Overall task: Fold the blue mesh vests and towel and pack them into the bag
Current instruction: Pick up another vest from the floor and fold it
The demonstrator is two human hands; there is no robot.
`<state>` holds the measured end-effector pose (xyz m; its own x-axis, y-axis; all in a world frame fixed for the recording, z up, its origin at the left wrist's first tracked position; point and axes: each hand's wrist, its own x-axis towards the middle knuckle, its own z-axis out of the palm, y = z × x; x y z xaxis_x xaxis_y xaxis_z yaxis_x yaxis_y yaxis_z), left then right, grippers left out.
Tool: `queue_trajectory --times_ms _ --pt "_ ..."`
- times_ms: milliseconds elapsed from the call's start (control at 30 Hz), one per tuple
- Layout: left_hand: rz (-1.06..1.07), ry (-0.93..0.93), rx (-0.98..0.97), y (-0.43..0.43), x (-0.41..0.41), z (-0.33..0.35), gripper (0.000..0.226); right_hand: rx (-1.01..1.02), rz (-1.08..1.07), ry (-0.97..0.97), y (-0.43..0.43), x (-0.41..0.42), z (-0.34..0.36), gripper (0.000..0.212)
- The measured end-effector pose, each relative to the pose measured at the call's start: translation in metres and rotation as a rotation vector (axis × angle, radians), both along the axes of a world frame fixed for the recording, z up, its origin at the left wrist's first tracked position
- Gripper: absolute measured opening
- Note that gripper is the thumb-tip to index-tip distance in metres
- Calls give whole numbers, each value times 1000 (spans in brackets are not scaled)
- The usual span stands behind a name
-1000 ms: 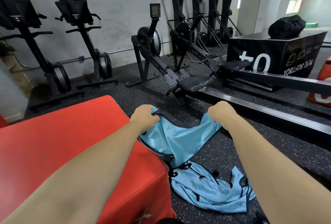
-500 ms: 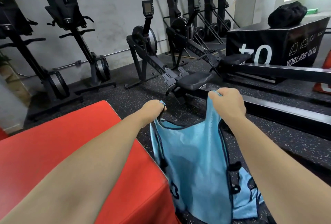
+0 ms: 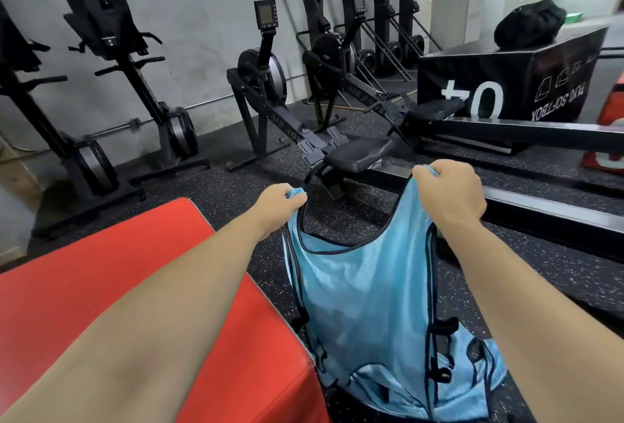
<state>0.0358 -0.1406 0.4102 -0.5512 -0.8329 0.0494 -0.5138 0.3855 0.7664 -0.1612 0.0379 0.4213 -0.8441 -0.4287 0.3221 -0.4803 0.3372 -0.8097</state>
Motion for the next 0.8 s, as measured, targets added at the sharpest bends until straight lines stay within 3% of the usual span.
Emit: queue_trajectory --times_ms 167,200,300,333,433,600,800 --pt "-140 21 -107 13 -10 4 9 -54 -61 50 11 -1 7 31" --pt "-172 -42 -103 12 -12 5 9 -68 -74 59 13 -1 8 32" --pt "-206 -536 -265 10 -11 10 13 -2 -73 85 19 -5 8 34" --pt "-167 -601 -281 10 -9 10 14 33 -69 97 21 -6 7 33" --pt "-86 -436 -213 9 -13 9 13 60 -82 121 23 -11 4 31" --pt "53 -152 66 0 -16 -6 21 126 -73 137 21 -13 -3 32" --pt "-8 -129 -169 -38 -31 7 15 122 -105 162 6 -25 -10 34"
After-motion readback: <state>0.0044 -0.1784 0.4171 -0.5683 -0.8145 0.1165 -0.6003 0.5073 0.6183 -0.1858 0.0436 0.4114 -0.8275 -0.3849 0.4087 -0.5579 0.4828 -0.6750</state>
